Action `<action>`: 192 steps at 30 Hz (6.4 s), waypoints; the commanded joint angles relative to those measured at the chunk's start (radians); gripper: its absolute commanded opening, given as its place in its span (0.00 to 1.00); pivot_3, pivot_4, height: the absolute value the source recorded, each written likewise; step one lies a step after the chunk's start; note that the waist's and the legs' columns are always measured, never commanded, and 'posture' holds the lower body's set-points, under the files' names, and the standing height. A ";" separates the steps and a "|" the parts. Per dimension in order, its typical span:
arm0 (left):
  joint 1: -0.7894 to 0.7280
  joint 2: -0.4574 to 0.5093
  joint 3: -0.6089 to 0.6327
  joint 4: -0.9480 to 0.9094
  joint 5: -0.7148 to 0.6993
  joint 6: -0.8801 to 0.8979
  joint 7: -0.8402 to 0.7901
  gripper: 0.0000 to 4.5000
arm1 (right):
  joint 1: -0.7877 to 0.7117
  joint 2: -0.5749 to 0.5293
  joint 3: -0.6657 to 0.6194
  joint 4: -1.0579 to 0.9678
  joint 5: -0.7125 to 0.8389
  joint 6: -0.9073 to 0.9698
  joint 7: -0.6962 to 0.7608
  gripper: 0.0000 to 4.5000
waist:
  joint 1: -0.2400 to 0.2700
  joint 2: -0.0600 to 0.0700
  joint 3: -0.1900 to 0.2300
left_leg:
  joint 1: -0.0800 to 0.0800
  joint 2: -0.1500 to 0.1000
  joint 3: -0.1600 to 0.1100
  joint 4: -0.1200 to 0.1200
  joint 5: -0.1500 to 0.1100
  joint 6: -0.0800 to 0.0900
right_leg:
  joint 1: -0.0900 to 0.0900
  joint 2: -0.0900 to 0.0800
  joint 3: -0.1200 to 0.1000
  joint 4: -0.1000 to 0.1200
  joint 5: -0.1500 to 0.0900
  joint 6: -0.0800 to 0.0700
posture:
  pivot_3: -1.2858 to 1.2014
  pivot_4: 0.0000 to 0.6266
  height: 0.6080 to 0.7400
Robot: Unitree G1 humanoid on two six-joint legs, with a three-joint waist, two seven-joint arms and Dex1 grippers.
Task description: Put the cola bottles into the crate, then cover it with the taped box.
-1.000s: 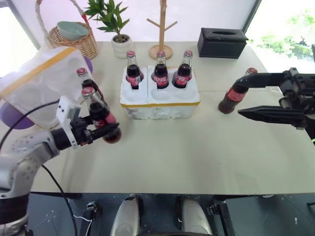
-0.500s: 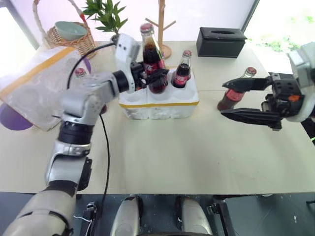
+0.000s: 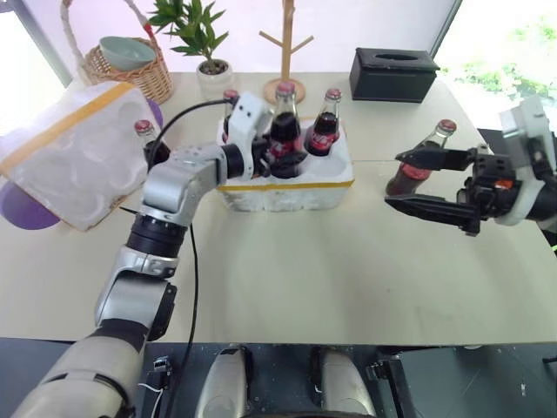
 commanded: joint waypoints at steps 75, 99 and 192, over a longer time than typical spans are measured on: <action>0.349 0.357 0.509 -0.300 -0.175 0.129 0.064 0.58 | -0.120 0.072 0.097 -0.004 -0.026 -0.014 -0.033 1.00 | -0.003 -0.002 0.000 | 0.001 0.001 0.000 0.000 0.000 0.000 | 0.001 0.000 -0.001 0.001 0.000 0.000 | 0.52 0.24 0.97; 0.088 0.243 0.196 -0.175 -0.094 0.069 -0.042 0.58 | -0.043 0.076 0.038 -0.058 0.004 0.010 -0.114 1.00 | 0.000 -0.009 0.004 | 0.000 0.000 -0.001 0.000 0.000 0.000 | 0.000 0.000 -0.001 0.001 0.001 0.000 | 0.52 0.24 0.97; 0.296 0.352 0.282 -0.615 -0.439 0.173 -0.143 1.00 | -0.353 0.596 0.206 0.267 -0.336 -0.194 -0.506 0.62 | -0.021 0.000 0.008 | 0.000 0.000 -0.001 -0.001 0.000 -0.001 | 0.000 0.000 0.000 0.001 0.000 0.000 | 0.52 0.24 0.97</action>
